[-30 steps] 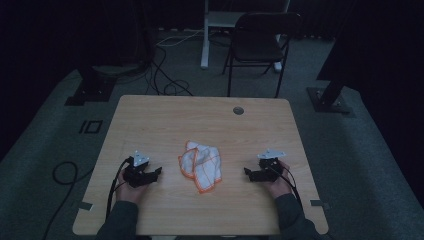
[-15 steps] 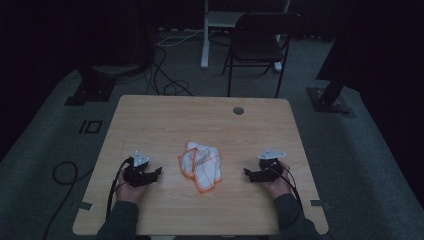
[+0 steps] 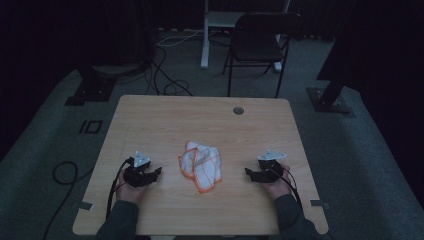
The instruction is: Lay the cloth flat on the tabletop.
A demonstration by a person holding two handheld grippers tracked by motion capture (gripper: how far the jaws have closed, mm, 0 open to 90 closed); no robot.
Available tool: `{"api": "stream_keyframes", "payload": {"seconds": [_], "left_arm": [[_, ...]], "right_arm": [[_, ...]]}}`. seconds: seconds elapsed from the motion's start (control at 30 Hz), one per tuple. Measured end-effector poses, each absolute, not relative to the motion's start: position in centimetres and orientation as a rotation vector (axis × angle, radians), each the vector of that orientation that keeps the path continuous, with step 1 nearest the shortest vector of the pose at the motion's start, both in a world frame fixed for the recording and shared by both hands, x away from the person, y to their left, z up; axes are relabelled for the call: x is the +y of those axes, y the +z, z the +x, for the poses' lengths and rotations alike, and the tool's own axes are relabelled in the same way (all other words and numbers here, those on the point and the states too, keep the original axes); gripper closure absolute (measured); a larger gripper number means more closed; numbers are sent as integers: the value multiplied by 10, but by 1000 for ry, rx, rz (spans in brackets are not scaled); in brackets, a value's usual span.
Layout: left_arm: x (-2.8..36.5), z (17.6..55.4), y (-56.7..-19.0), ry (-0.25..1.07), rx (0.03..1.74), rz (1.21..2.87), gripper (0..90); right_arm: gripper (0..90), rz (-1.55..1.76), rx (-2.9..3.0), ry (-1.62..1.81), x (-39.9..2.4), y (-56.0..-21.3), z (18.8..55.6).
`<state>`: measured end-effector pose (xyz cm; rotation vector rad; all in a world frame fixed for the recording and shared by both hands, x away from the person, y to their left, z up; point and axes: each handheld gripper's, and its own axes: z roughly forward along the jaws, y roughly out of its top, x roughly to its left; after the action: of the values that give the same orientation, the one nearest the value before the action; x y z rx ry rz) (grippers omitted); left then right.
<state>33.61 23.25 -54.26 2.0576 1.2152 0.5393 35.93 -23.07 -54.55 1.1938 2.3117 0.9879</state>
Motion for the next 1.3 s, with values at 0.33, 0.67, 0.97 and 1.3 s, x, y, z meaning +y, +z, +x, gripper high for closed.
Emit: {"api": "stream_keyframes", "payload": {"seconds": [0.33,0.67,0.97,1.3], "left_arm": [[230,335,-542,537,1222,2061,485],[224,334,-538,533,1196,2058,484],[215,332,-532,529,1162,2055,481],[206,331,-528,529,1122,2071,477]], "right_arm": [[335,1147,2318,1002,-223,-543,355],[378,1093,2328,1033,-210,-539,349],[428,1056,2338,1065,-200,-536,345],[485,994,2361,1123,-183,-531,340]]}}
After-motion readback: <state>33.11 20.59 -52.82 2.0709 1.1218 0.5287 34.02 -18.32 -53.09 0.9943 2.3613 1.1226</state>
